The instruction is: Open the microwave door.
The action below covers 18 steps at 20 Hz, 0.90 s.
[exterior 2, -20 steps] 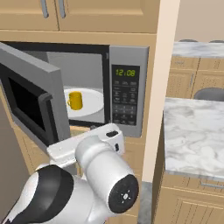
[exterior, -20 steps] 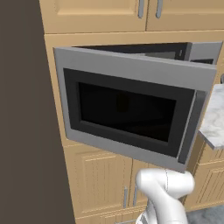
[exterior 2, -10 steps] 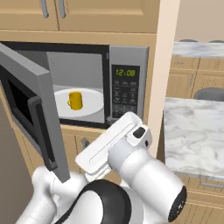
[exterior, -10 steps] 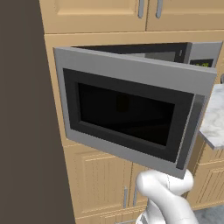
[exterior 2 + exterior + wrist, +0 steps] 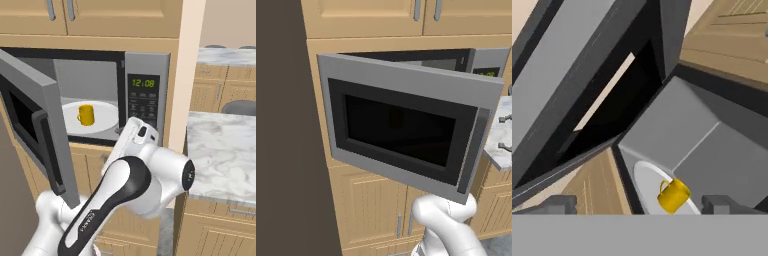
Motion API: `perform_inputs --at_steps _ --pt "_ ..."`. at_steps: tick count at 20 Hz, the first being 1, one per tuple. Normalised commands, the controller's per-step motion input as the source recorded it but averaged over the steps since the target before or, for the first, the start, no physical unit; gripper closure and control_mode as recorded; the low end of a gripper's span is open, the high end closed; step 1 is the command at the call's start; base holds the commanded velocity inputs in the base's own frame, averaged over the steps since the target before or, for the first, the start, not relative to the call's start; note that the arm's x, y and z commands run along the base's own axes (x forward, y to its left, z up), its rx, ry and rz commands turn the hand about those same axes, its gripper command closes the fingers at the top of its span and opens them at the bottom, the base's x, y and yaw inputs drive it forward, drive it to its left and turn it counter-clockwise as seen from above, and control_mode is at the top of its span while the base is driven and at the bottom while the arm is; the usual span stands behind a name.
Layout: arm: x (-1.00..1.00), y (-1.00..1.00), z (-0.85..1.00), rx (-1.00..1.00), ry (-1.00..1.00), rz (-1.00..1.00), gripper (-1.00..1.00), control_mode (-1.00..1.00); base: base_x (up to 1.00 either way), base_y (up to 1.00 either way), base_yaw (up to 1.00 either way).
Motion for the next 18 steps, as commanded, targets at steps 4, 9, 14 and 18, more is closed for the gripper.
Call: perform_inputs --at_steps 4,9,14,18 --pt "0.93 0.24 -0.39 -0.13 -0.05 0.02 -1.00 -1.00 0.00 0.00 0.00" --pt "0.62 0.48 -0.20 -0.06 -0.01 0.00 -1.00 -1.00 0.00 0.00 0.00" --pt "0.00 0.75 -0.19 -0.07 -0.02 0.03 -1.00 -1.00 0.00 0.00 0.00" --pt "-0.16 0.98 -0.13 -0.08 0.00 0.08 -1.00 -1.00 0.00 0.00 0.00"
